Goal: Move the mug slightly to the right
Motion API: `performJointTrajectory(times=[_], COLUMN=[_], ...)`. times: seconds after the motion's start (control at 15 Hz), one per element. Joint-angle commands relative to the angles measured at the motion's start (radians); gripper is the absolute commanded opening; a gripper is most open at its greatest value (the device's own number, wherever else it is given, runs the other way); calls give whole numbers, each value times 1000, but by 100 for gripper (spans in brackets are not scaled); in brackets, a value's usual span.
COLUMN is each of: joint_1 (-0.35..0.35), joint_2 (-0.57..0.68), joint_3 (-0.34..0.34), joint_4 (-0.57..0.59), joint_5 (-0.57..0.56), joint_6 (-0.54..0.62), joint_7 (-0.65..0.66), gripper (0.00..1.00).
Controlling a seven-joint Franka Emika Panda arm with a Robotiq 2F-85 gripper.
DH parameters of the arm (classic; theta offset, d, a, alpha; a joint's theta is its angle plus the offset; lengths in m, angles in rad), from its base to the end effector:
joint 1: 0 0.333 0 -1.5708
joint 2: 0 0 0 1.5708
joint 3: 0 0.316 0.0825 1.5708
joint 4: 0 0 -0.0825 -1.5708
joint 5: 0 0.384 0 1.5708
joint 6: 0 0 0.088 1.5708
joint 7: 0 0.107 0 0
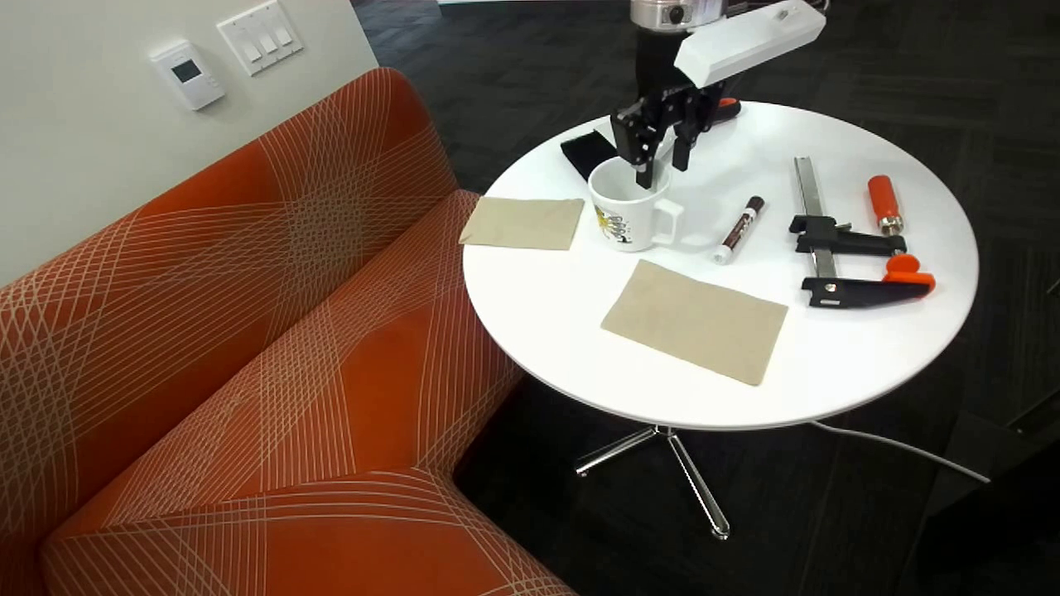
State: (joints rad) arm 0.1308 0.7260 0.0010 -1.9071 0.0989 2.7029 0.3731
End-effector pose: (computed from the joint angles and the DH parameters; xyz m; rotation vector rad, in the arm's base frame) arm 0.6206 0.0789 0.1186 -3.0369 0.5052 -0.0863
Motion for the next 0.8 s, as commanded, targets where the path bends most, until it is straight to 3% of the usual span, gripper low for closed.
performJointTrajectory(times=[0.0,0.2,0.27,0.73], joint_1=[-15,-14,-13,23], joint_2=[15,17,17,-56], joint_3=[18,25,27,-34], joint_4=[26,32,33,-22], joint_5=[31,33,33,21], joint_6=[6,2,0,-19], joint_7=[-38,-39,-40,37], gripper=[27,3,0,3])
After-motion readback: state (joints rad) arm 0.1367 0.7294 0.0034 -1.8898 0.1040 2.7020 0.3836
